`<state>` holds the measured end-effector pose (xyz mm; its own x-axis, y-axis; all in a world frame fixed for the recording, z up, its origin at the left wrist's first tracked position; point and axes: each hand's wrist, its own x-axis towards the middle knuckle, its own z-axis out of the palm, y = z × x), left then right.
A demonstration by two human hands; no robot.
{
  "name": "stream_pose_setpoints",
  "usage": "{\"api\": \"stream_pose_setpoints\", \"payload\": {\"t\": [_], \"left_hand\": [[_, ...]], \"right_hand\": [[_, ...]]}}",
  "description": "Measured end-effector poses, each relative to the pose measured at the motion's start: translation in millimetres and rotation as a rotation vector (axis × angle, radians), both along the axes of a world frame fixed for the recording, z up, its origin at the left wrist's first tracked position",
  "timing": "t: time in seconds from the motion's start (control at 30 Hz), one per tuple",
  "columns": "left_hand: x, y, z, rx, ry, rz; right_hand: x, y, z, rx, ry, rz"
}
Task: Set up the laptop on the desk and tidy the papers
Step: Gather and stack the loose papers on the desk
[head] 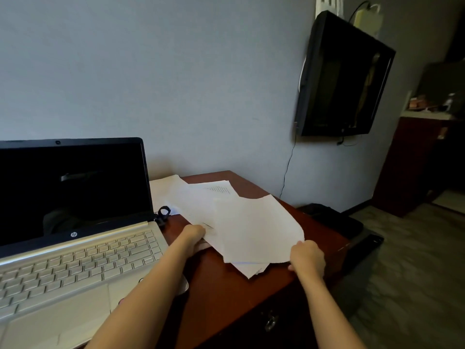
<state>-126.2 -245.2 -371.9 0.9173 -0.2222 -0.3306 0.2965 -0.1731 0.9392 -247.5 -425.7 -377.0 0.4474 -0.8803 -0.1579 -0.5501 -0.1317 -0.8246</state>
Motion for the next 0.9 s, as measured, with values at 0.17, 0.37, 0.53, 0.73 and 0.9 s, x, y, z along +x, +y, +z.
{"api": "stream_pose_setpoints", "payload": {"t": [0.17,0.37,0.53,0.73,0.9], "left_hand": [[4.2,9.7,-6.3,0.089,0.008,-0.009],[0.8,12.3,-13.4,0.265,-0.089,-0.043],[2.6,10.6,-13.5,0.349,-0.123,-0.058],[8.6,9.9,-25.1,0.226,-0.188,0.039],[5.1,10.2,-31.8,0.175,-0.286,0.013]], "right_hand": [[-8.1,-18.2,2.4,-0.047,-0.137,-0.132],[4.6,-23.5,6.3,0.049,-0.162,-0.05],[-1.7,-18.4,8.7,-0.173,0.185,0.14],[7.5,-24.7,7.6,-0.345,0.207,0.222],[24.3,-31.5,1.4,-0.36,0.297,0.484]]}}
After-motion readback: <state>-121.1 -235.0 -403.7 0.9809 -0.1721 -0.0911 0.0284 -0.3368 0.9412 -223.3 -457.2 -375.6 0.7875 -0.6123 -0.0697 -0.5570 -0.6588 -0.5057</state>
